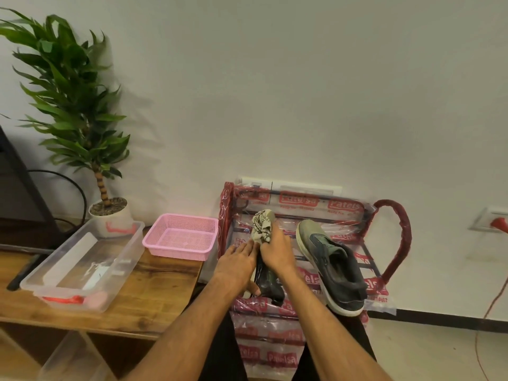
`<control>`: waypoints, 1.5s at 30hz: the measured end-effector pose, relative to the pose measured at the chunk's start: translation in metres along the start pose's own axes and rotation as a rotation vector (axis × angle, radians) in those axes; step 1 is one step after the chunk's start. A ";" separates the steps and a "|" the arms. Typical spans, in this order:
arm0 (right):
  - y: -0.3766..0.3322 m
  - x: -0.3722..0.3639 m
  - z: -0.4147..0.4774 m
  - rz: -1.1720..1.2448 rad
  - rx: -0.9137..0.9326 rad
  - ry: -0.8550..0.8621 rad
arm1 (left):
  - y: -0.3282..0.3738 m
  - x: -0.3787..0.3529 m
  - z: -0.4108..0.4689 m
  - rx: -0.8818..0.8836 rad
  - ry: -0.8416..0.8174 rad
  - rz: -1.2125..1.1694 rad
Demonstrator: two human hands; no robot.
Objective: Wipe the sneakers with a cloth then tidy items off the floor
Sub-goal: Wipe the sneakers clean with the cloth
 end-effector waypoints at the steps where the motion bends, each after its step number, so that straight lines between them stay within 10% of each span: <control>1: 0.002 0.000 -0.002 0.020 -0.016 0.016 | 0.000 0.000 0.000 0.002 -0.002 -0.001; 25: 0.031 0.051 0.014 0.051 -0.206 -0.150 | 0.000 -0.002 0.001 0.019 -0.006 0.007; 34: 0.023 0.012 -0.002 0.040 0.011 -0.026 | 0.001 -0.002 0.002 0.013 -0.007 0.028; 41: 0.051 0.038 0.000 0.205 -0.174 -0.333 | -0.002 -0.003 0.001 -0.005 -0.009 0.024; 45: 0.046 0.056 0.012 0.181 -0.166 -0.131 | -0.002 -0.005 0.003 -0.009 0.012 -0.009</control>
Point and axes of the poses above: each hand's wrist, its own z-axis towards the middle knuckle, its own x-axis out of the back of the hand, y = z × x, the point moved 6 cm from there along z, towards the middle knuckle, and after that the axes turned 5 degrees about -x, right-handed, at the moved point
